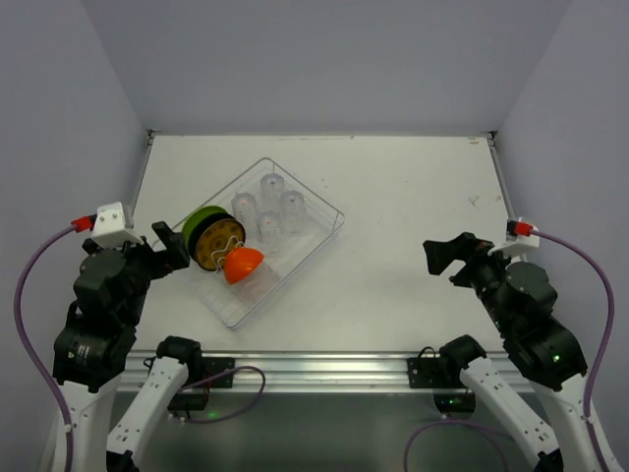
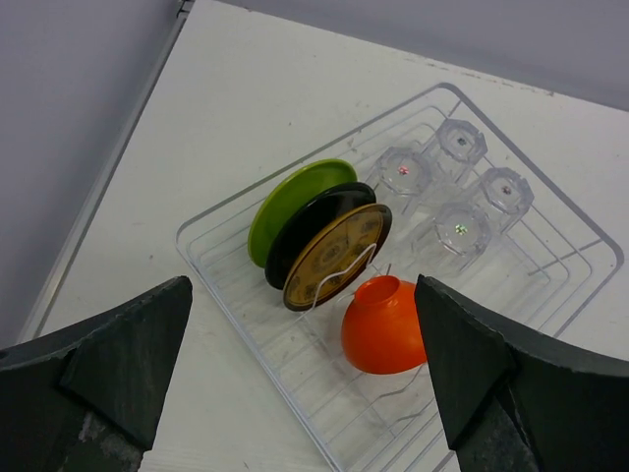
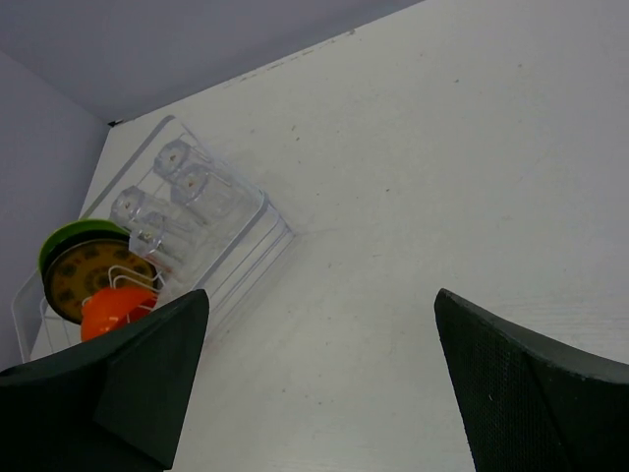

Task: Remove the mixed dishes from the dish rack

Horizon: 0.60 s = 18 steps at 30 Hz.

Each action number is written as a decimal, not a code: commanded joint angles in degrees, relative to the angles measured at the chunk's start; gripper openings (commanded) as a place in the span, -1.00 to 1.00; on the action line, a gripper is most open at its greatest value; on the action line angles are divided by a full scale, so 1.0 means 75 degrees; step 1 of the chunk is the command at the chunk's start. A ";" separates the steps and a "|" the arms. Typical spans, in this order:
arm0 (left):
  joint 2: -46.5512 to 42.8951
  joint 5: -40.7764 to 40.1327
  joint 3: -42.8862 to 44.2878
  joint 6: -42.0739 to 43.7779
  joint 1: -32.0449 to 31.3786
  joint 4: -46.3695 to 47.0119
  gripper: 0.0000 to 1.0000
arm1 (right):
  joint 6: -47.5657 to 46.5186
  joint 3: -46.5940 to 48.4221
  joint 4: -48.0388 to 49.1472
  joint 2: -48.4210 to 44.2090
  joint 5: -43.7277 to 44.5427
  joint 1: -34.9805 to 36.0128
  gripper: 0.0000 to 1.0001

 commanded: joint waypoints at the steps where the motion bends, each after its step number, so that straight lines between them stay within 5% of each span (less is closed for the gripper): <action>1: 0.0003 0.0380 0.0104 -0.0073 -0.0021 -0.0049 1.00 | 0.0217 -0.0050 0.0171 -0.0021 0.0310 -0.0027 0.98; 7: -0.0090 0.0428 -0.0001 -0.0132 -0.0021 -0.0014 1.00 | 0.1294 -0.0354 0.0066 -0.0359 0.1764 -0.0027 0.98; 12: -0.0360 0.0464 -0.0399 -0.0272 -0.0021 0.0267 1.00 | 0.2043 -0.1289 0.2090 -0.0736 -0.0853 -0.0027 0.98; 18: -0.0465 0.0077 -0.0892 -0.0273 -0.0021 0.0641 1.00 | 0.3661 -0.1818 0.4711 0.1488 -0.3673 0.0275 0.98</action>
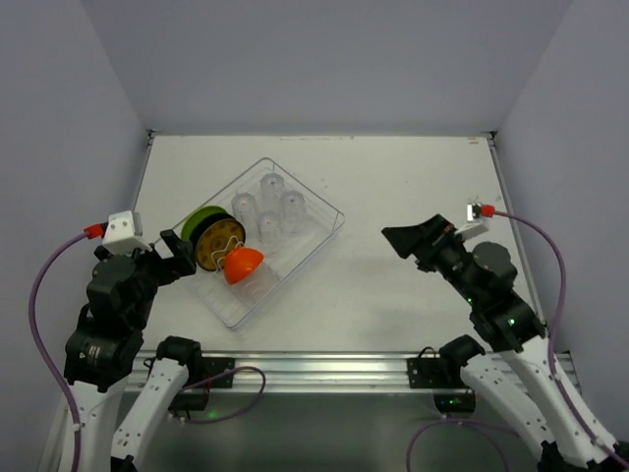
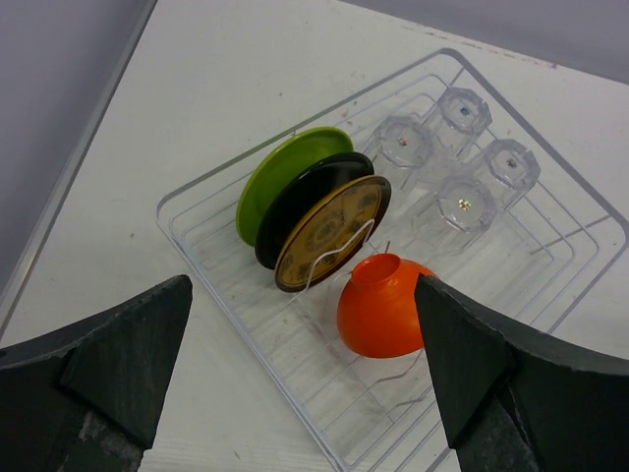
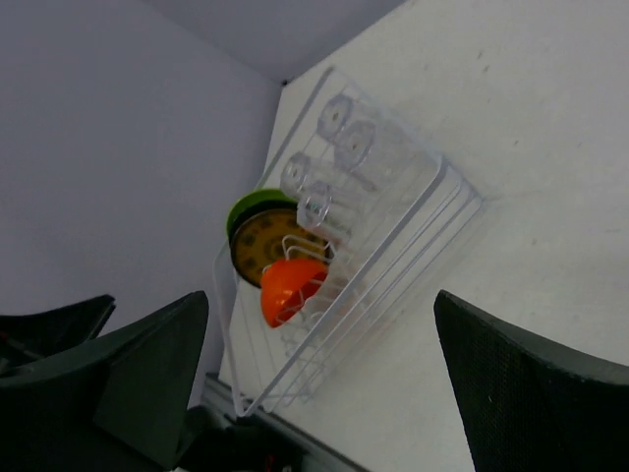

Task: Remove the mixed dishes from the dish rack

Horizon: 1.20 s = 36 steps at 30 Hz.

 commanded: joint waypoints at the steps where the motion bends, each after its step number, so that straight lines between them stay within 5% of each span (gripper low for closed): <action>1: -0.0028 -0.0267 -0.0128 -0.0101 -0.0021 0.0601 1.00 | 0.1348 -0.0274 0.2309 0.1379 -0.1655 0.0747 0.98; 12: -0.0251 -0.0981 -0.0479 -0.0370 -0.0021 0.1140 1.00 | 0.2052 0.2509 0.2430 0.5594 0.2634 0.4827 0.98; 23: -0.0637 -0.2200 -0.1313 -0.0546 -0.0021 0.1891 1.00 | 0.5273 0.5360 0.0148 0.8762 0.4240 0.5768 0.98; 36: -0.0545 -0.1698 -0.1535 -0.0417 -0.0021 0.2125 1.00 | 0.7268 0.5597 -0.0032 1.0181 0.4171 0.5897 0.87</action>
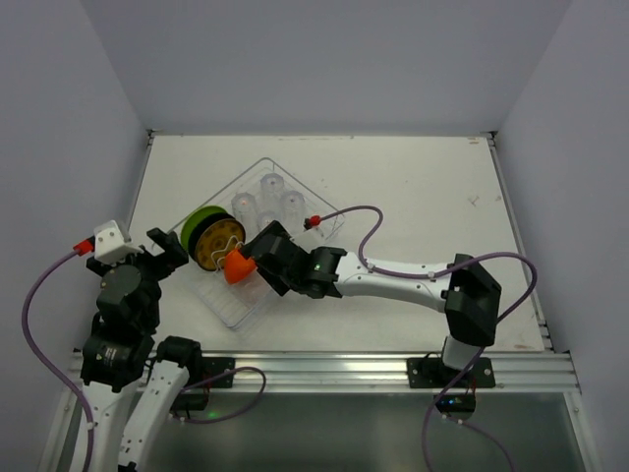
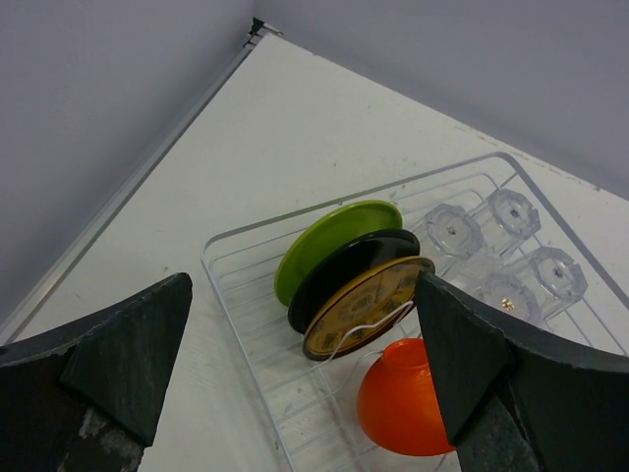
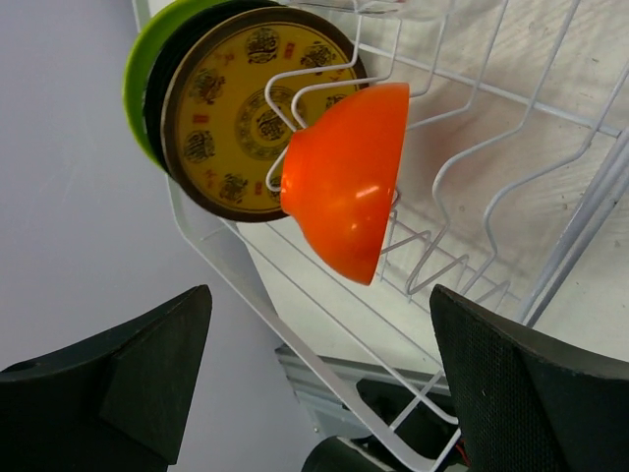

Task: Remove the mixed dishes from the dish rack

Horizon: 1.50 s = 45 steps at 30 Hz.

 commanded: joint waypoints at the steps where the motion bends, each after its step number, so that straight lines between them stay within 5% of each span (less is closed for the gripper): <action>1: 0.0342 0.0127 -0.0052 -0.0044 -0.0021 0.0412 1.00 | 0.0641 0.0427 0.0114 0.0353 0.0501 0.0039 0.86; 18: 0.0295 0.0502 -0.0169 0.0061 -0.0021 0.0599 1.00 | 0.0828 0.1084 0.0418 0.1467 0.0431 0.0004 0.84; 25: 0.0272 0.0608 -0.0192 0.0096 -0.0033 0.0646 1.00 | -0.0073 0.0078 0.2831 0.1397 0.0290 -0.0113 0.83; 41: 0.0237 0.0678 -0.0216 0.0143 -0.0033 0.0681 1.00 | -0.0542 -0.0932 0.4989 0.1420 0.0361 -0.0102 0.77; 45: 0.0225 0.0678 -0.0216 0.0143 -0.0045 0.0670 1.00 | -0.0695 -0.1224 0.5771 0.1420 0.0349 -0.0102 0.56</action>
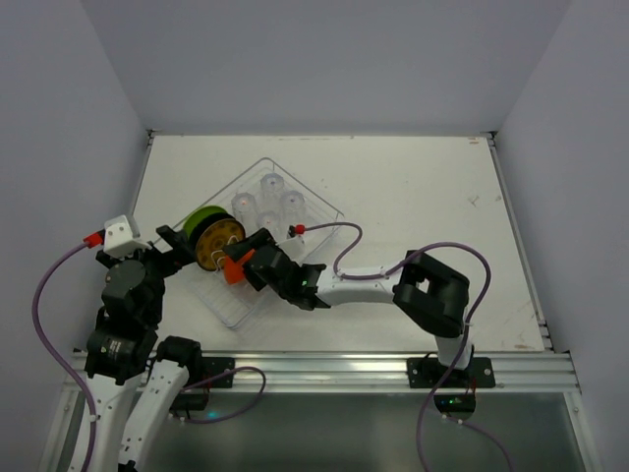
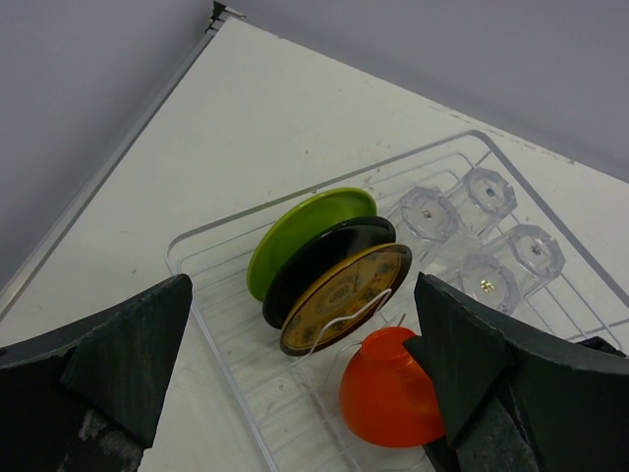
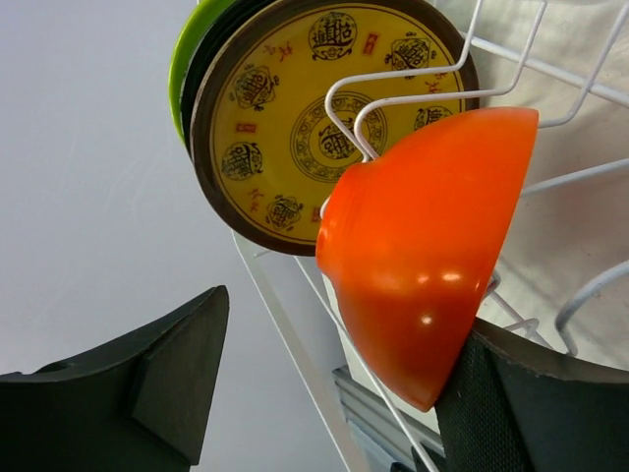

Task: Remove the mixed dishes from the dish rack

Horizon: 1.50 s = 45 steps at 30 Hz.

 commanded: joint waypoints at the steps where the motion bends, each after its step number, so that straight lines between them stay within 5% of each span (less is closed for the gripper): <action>1: -0.0043 0.0037 -0.0032 0.0108 -0.0045 0.0364 1.00 | -0.0310 -0.0327 0.1178 -0.0046 0.0314 -0.0005 0.53; 28: -0.0020 0.0061 -0.0032 0.0120 -0.0057 0.0375 1.00 | -0.0662 -0.1102 0.3229 0.0000 0.0197 -0.0006 -0.23; 45: -0.0008 0.0061 -0.0032 0.0120 -0.0080 0.0387 1.00 | -0.0978 -0.1301 0.4882 0.0306 -0.0108 -0.0076 -0.39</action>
